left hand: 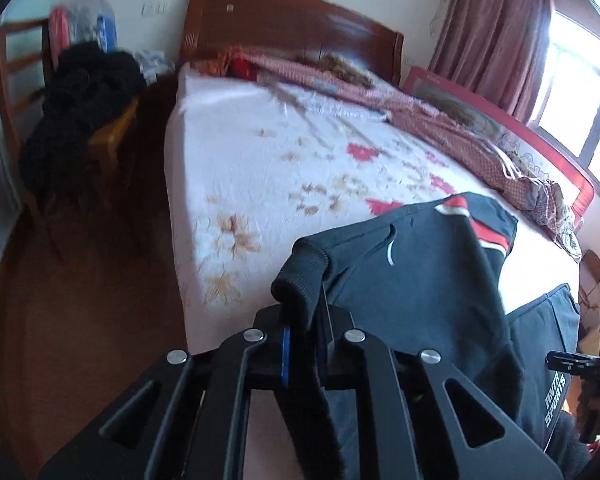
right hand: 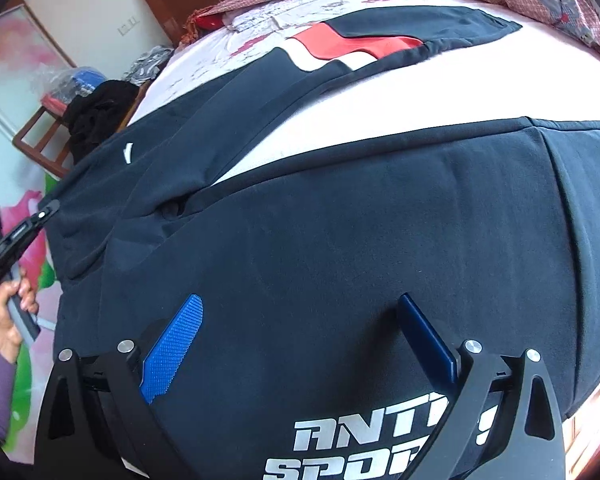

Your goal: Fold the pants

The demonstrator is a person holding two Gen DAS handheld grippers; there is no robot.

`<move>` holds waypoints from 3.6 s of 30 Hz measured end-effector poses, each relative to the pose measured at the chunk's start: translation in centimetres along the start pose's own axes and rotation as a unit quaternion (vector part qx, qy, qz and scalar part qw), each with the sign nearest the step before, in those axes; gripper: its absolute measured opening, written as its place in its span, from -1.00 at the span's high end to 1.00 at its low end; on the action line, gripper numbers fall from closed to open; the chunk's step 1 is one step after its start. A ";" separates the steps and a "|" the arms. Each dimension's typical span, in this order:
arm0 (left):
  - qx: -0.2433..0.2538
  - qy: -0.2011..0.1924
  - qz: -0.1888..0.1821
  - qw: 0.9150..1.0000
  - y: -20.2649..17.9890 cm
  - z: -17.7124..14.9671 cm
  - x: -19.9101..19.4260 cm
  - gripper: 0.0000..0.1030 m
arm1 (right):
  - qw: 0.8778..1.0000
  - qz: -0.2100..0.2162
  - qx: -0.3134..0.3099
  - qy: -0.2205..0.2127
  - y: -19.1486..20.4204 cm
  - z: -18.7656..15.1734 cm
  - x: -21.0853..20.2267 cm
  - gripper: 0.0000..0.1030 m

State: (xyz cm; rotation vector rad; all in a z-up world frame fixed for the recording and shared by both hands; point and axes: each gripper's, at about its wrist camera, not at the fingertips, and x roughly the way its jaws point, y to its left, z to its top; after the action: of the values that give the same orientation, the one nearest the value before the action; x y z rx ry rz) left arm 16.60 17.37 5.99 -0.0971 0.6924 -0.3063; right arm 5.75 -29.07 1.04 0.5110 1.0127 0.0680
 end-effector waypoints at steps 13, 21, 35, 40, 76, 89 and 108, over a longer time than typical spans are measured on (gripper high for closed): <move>0.115 -0.098 -0.045 0.988 -9.4 -2.0 -10.9 0.84 | 0.956 0.080 0.278 0.054 -3.4 25.9 7.4 -0.93; 0.151 -0.086 -0.047 0.984 -10.6 -3.3 -11.7 0.83 | 0.964 0.021 0.257 0.067 -2.2 29.1 12.8 -0.68; 0.150 -0.107 0.053 0.981 -8.0 -4.7 -12.7 0.81 | 0.967 0.172 0.177 -0.058 -4.2 22.5 -1.8 0.92; 0.165 -0.093 0.068 0.980 -7.5 -8.2 -14.6 0.80 | 0.965 0.190 0.174 -0.058 -6.8 12.0 -7.2 0.92; 0.247 -0.055 0.061 0.966 -16.5 -9.0 -13.8 -0.67 | 0.980 0.062 0.191 0.012 -13.2 -5.3 -9.3 -0.05; 0.323 0.120 -0.052 0.937 -23.8 -17.7 -3.7 -0.51 | 0.977 0.108 0.184 -0.007 -12.7 -1.7 -9.8 -0.05; 0.101 0.169 0.002 0.981 -14.0 -12.4 -1.3 -0.96 | 0.946 -0.233 -0.225 -0.021 2.3 14.6 2.6 -0.52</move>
State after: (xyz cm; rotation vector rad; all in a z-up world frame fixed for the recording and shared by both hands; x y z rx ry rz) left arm 4.24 4.60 -0.04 0.1528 0.9930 -0.3923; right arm 19.60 -31.79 6.22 -0.1516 1.0143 -0.1325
